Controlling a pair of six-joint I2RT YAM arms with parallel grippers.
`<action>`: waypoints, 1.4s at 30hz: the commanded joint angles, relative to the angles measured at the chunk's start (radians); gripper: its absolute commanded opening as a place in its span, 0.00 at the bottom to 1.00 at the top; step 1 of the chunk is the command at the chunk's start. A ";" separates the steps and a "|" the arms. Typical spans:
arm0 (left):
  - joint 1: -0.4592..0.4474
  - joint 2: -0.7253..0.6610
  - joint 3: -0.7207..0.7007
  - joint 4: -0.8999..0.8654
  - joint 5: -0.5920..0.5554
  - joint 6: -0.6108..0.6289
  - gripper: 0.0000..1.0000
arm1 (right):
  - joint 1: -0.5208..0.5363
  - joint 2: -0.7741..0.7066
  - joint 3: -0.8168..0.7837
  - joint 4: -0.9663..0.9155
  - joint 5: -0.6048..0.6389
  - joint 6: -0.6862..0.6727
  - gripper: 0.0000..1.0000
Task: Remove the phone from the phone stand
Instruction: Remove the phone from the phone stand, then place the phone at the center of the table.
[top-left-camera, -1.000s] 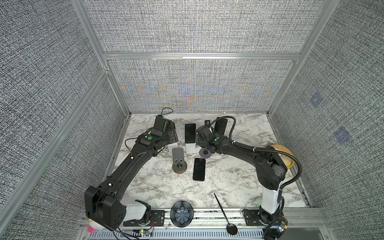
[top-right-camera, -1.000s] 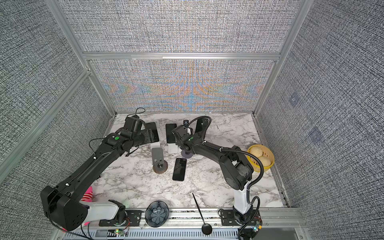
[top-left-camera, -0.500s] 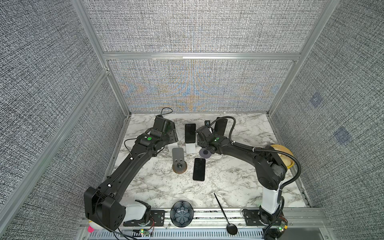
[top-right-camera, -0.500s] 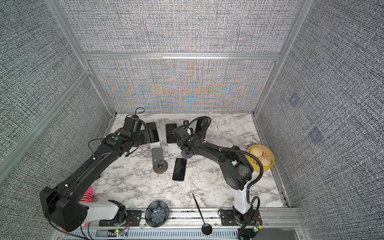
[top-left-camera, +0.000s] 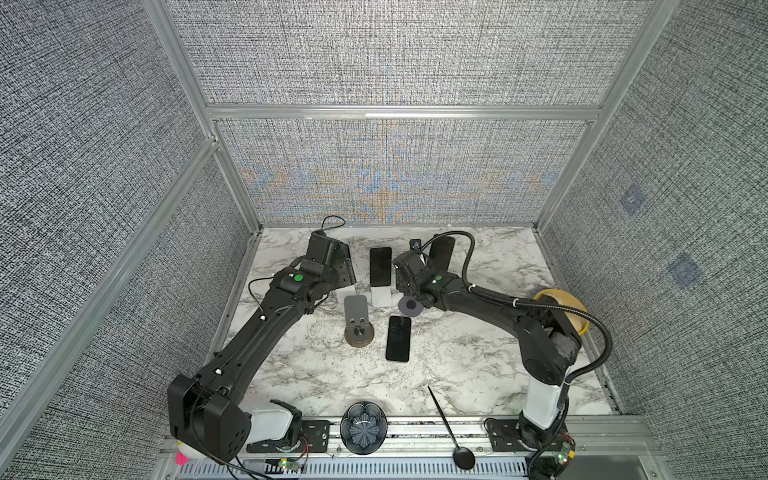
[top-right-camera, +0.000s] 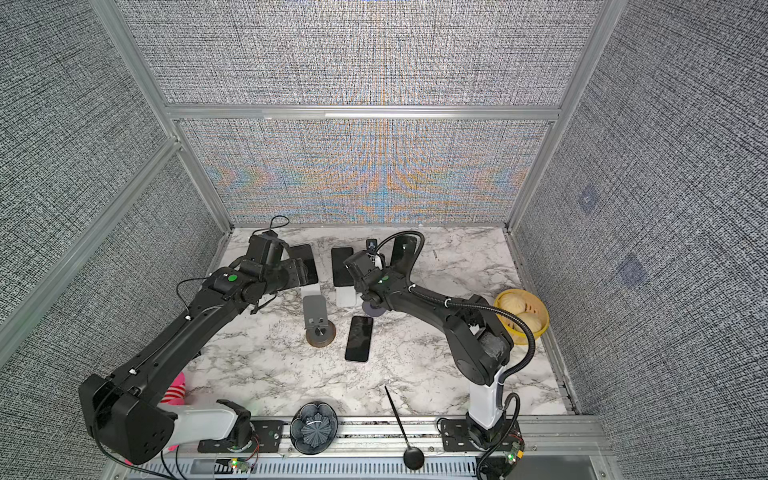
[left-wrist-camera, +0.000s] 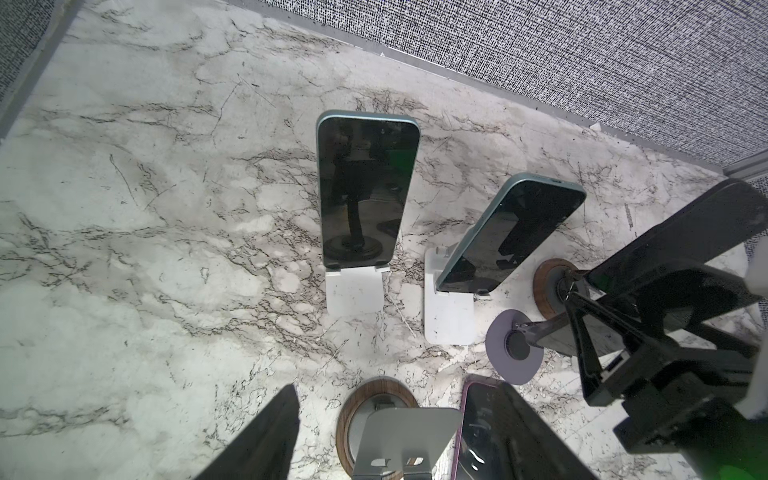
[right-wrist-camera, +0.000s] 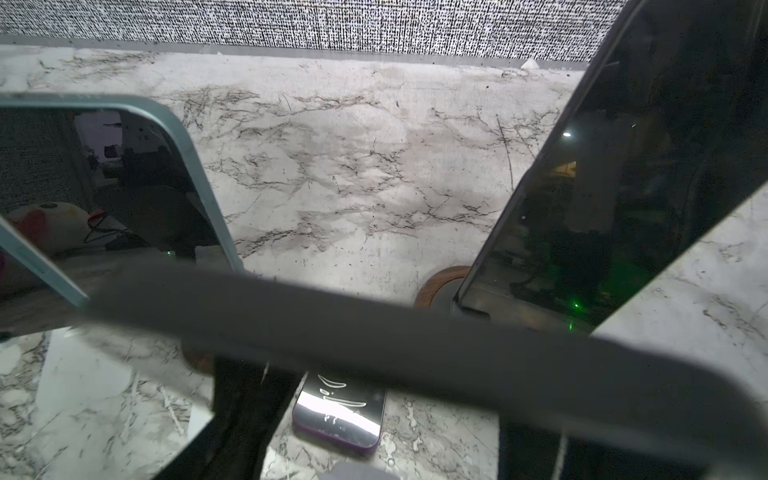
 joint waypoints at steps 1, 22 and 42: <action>0.002 0.004 0.001 0.014 0.012 -0.002 0.75 | 0.002 -0.025 -0.003 0.015 0.026 -0.006 0.69; 0.001 0.002 0.002 0.013 -0.046 0.054 0.75 | 0.048 -0.407 -0.125 -0.429 -0.142 0.135 0.48; 0.011 0.004 -0.004 0.011 -0.014 0.087 0.75 | -0.068 -0.182 -0.246 -0.465 -0.770 0.272 0.46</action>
